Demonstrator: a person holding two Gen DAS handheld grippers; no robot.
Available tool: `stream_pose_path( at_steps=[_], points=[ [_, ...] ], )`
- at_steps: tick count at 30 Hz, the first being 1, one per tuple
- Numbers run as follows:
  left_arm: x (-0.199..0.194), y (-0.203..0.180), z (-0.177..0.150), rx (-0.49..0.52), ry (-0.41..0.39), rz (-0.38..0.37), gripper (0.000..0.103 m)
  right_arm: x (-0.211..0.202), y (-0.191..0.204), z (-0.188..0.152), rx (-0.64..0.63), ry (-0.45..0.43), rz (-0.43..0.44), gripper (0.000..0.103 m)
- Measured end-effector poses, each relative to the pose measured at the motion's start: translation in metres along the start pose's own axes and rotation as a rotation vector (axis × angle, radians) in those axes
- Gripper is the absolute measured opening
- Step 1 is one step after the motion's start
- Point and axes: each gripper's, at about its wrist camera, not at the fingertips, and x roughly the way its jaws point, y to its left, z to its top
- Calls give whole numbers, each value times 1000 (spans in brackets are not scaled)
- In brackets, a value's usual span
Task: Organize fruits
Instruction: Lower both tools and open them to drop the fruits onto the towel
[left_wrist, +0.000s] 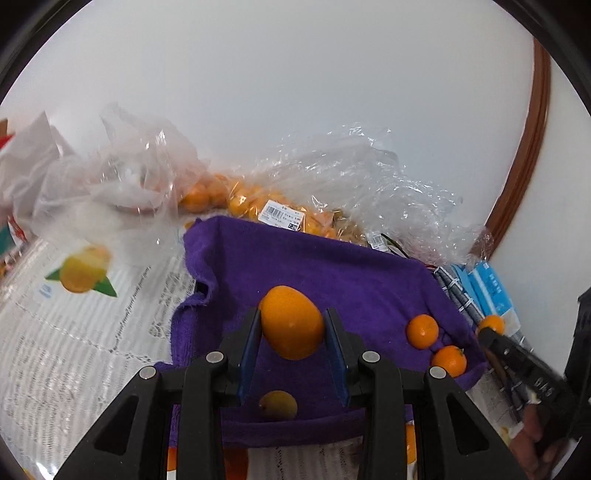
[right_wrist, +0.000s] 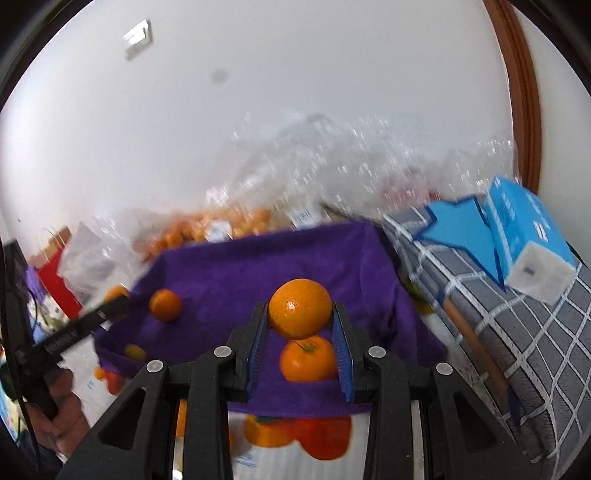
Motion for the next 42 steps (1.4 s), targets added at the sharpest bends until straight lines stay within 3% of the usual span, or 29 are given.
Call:
stream_pose_path(
  at_steps=[11,42],
  points=[
    [9,13,0,-66,25,-15,33,15,-25,2,85,31,-18,34],
    [25,7,-6,-36,85,18,33,45,-27,-4,117,88,-51,34]
  ],
)
